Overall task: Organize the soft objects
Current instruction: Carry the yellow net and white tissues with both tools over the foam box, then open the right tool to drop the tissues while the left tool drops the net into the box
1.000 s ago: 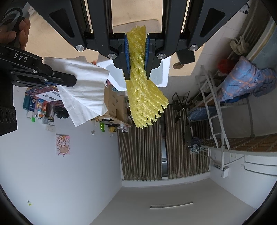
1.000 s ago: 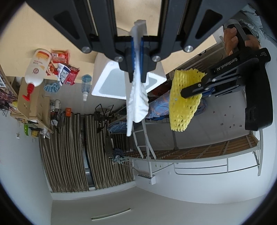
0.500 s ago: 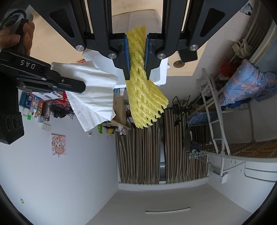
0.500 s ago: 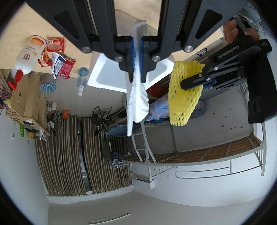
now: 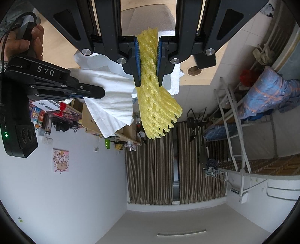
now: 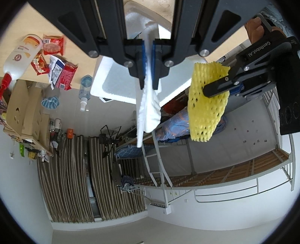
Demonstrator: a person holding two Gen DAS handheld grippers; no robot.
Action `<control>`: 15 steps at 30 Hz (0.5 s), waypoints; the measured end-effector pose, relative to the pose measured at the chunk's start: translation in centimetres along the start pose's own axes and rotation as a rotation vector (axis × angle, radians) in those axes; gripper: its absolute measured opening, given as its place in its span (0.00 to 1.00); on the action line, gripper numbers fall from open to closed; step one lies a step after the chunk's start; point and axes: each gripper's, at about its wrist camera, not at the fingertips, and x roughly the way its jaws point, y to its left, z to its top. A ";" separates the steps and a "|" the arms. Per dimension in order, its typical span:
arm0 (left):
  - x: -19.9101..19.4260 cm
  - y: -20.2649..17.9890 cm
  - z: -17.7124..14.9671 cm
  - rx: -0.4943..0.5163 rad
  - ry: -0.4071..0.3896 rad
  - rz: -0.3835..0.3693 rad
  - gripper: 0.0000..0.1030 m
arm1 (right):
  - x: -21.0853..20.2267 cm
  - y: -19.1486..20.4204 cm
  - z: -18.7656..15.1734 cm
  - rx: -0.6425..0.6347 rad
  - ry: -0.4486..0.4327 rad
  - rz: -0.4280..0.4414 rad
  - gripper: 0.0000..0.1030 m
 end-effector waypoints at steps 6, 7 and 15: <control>0.8 0.4 0.0 -0.008 0.015 -0.003 0.15 | 0.8 0.2 0.3 0.002 0.016 0.009 0.26; 0.9 0.3 0.0 -0.010 0.015 -0.002 0.15 | 0.8 0.2 0.3 0.006 0.011 0.007 0.43; 1.0 0.7 0.1 -0.009 0.024 -0.009 0.15 | -0.3 -0.2 0.5 0.035 -0.016 -0.009 0.61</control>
